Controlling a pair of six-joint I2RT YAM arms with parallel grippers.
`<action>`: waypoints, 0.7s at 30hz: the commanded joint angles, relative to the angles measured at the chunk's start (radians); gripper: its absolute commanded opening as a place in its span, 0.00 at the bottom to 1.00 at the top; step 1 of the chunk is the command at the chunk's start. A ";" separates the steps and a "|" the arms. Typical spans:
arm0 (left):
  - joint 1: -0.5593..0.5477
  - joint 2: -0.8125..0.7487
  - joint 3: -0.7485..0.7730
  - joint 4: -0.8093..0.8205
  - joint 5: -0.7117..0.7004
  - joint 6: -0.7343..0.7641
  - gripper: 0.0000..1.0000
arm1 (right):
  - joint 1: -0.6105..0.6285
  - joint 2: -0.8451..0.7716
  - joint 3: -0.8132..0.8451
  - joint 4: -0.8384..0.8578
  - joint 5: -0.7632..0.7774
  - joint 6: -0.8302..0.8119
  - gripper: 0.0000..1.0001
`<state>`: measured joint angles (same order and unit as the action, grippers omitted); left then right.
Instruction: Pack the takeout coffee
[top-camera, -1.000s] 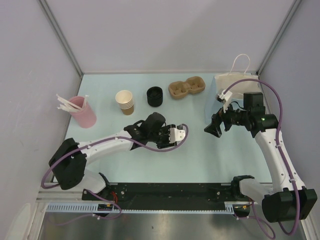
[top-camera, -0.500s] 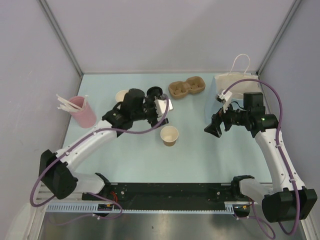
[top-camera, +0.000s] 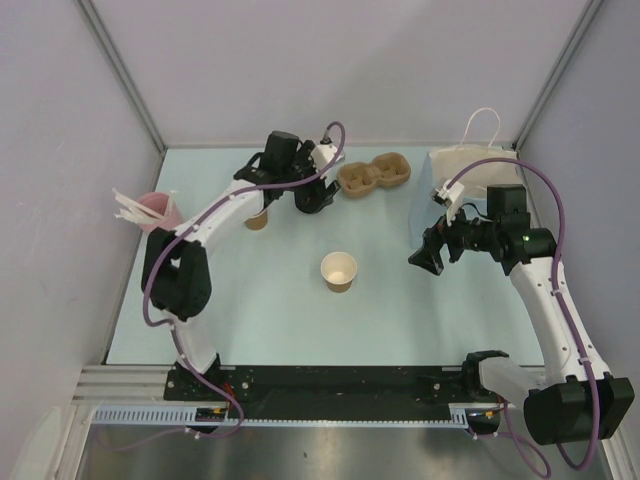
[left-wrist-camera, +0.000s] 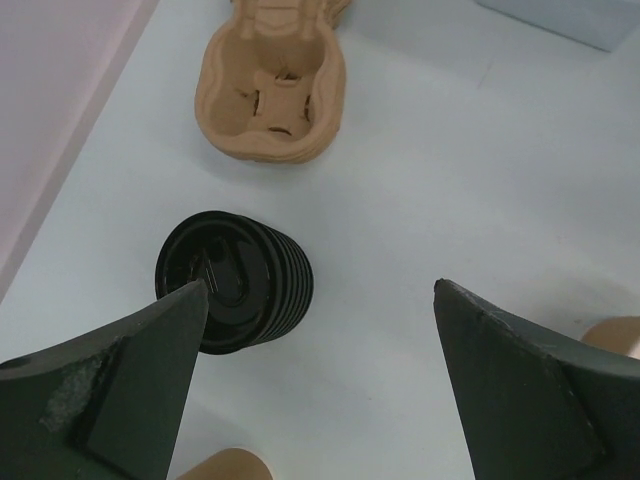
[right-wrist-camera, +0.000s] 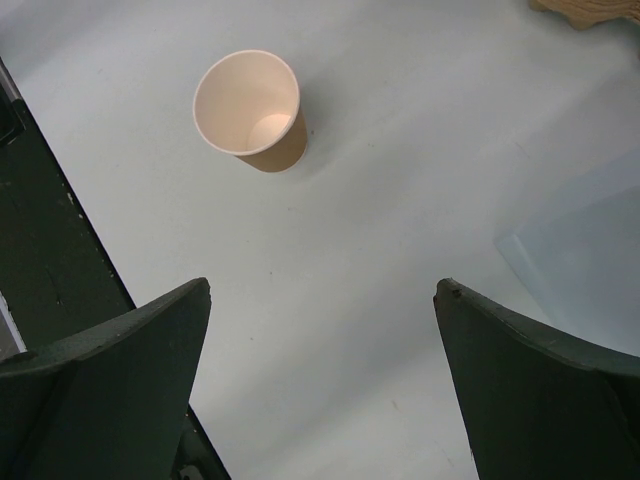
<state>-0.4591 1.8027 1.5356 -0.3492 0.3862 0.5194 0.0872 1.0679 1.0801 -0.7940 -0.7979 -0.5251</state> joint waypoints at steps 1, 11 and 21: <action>0.022 0.075 0.118 -0.020 -0.049 -0.071 1.00 | -0.004 -0.003 -0.005 0.013 -0.001 -0.013 1.00; 0.053 0.239 0.296 -0.120 -0.017 -0.144 0.92 | 0.002 0.004 -0.006 0.013 0.012 -0.016 1.00; 0.054 0.343 0.368 -0.169 -0.070 -0.150 0.75 | 0.005 0.010 -0.009 0.013 0.017 -0.021 1.00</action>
<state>-0.4080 2.1185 1.8435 -0.4885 0.3428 0.3935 0.0875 1.0748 1.0767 -0.7940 -0.7895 -0.5331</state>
